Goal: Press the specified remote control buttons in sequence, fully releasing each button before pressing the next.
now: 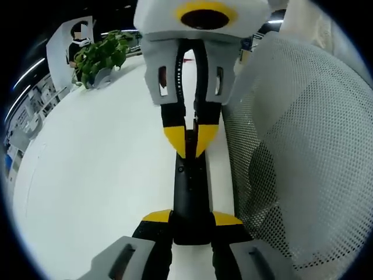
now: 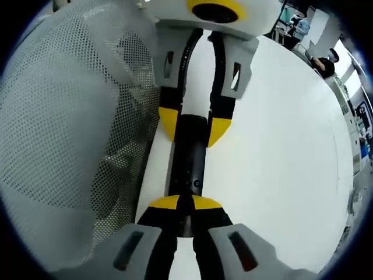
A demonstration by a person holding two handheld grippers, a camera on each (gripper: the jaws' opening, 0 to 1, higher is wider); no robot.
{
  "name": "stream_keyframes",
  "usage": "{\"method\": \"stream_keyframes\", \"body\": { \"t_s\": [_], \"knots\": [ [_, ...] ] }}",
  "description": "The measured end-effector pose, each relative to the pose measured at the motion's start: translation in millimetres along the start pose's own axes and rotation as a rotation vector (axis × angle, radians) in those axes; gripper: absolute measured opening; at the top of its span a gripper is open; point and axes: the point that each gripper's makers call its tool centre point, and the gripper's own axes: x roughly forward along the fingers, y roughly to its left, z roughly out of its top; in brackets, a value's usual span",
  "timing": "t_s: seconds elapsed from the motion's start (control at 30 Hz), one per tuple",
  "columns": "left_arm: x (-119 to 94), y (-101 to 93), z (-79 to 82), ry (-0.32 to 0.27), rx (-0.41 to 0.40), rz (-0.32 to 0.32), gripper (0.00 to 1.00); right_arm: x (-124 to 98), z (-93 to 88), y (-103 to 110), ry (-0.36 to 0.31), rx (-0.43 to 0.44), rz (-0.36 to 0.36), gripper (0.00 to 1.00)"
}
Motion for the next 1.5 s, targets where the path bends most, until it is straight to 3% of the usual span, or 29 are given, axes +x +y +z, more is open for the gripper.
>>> {"method": "stream_keyframes", "body": {
  "t_s": [0.17,0.27,0.33,0.6,0.8,1.0,1.3,1.5],
  "knots": [
    [0.0,-0.2,0.1,0.002,0.001,-0.001,0.24,0.4,0.8,-0.9,-0.009,-0.039,-0.003,0.05],
    [-0.2,-0.1,0.2,-0.001,-0.001,-0.004,0.24,0.5,1.6,0.3,0.003,-0.15,0.001,0.04],
    [-0.3,-0.1,0.4,-0.003,-0.002,-0.004,0.24,0.8,1.6,1.0,0.01,-0.173,0.002,0.04],
    [-0.2,0.3,0.9,-0.008,-0.005,-0.007,0.24,1.9,0.5,-3.9,0.004,-0.028,0.028,0.01],
    [0.1,0.5,1.1,-0.007,-0.005,-0.006,0.24,2.3,0.9,-4.3,0.036,-0.012,0.017,0.0],
    [0.3,0.7,1.4,-0.013,-0.006,-0.009,0.24,2.2,0.7,-3.0,0.058,-0.065,-0.022,0.0],
    [0.8,0.9,1.7,-0.008,0.0,-0.007,0.24,2.6,0.9,-4.1,0.085,-0.106,0.017,0.0],
    [0.4,1.1,1.7,-0.027,-0.004,-0.017,0.24,2.5,0.6,-3.7,0.085,-0.071,0.0,0.0]
  ]
}}
